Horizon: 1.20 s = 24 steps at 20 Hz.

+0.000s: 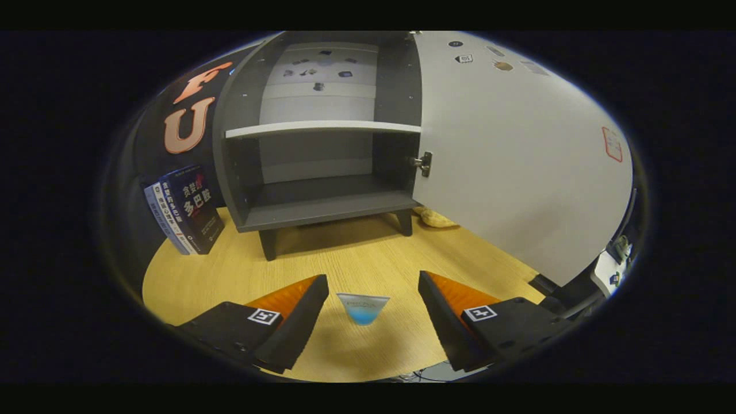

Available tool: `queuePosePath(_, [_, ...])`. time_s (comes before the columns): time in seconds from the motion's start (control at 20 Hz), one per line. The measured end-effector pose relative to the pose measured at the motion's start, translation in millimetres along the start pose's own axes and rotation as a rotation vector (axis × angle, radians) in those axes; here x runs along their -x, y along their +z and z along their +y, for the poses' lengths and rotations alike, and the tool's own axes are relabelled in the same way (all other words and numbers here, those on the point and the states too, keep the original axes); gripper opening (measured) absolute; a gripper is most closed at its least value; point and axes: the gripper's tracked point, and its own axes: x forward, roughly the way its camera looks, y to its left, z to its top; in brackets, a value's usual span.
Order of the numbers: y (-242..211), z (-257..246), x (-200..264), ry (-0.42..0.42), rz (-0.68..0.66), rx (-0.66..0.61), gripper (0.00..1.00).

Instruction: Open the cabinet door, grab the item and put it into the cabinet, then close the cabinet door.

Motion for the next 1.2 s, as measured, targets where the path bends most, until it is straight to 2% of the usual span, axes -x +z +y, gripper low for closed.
queuePosePath(0.3, [-37, -1, -21, -0.046, 0.104, -0.039, 1.0])
queuePosePath(0.5, [-52, 5, -30, -0.038, 0.154, -0.102, 1.0])
queuePosePath(0.6, [-53, 5, -32, -0.038, 0.16, -0.109, 0.86])
queuePosePath(0.65, [-53, 6, -33, -0.034, 0.16, -0.112, 0.73])
queuePosePath(0.75, [-51, 7, -32, -0.029, 0.161, -0.117, 0.65])
queuePosePath(0.9, [-46, 12, -30, 0.0, 0.179, -0.112, 0.63])
queuePosePath(1.0, [-27, 16, -23, 0.025, 0.159, -0.107, 0.63])
queuePosePath(1.2, [19, 21, -11, 0.067, 0.131, -0.016, 0.63])
